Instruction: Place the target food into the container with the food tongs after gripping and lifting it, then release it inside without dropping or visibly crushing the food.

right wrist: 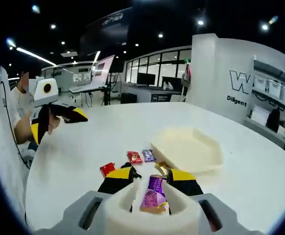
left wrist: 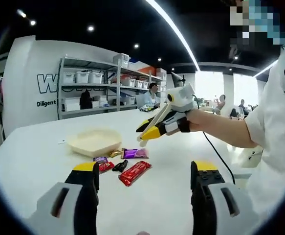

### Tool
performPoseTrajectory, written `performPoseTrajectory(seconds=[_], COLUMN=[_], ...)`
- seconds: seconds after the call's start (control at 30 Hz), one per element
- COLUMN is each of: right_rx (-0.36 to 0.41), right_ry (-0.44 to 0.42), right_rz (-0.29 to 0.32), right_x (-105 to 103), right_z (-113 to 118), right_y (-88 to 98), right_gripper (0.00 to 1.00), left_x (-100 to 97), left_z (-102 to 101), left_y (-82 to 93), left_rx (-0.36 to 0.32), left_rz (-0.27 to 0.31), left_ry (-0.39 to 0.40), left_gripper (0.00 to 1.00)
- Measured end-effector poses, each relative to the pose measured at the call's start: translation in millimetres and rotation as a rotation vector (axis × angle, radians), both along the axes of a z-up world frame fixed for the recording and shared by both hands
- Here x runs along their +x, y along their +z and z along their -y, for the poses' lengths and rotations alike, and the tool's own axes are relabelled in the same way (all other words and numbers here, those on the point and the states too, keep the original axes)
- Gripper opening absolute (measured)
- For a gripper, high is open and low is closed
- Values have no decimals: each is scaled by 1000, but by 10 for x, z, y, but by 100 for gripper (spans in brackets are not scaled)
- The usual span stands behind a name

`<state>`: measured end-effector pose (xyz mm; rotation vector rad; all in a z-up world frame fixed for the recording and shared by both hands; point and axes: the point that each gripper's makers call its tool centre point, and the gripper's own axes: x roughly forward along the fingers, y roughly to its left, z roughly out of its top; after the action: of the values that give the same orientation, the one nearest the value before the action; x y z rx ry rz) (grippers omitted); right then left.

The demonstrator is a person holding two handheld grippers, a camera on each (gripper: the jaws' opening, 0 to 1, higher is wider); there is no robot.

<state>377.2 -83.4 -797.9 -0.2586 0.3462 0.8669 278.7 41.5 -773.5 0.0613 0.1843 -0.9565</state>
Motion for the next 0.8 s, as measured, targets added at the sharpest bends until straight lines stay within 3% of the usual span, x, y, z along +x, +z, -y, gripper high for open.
performPoseTrajectory(seconds=[0.37, 0.53, 0.8], right_rx=[-22, 36, 36], right_ry=[-31, -61, -80], right_rz=[-43, -101, -125], right_x=[107, 178, 250], right_z=[-11, 6, 29], right_y=[-46, -67, -161], right_gripper=[23, 23, 23], left_x=[94, 147, 217], left_z=[-45, -72, -81], left_y=[22, 51, 16], left_rx=[-1, -7, -10], left_rz=[-40, -47, -62], left_ry=[22, 28, 26], left_gripper=[84, 84, 84])
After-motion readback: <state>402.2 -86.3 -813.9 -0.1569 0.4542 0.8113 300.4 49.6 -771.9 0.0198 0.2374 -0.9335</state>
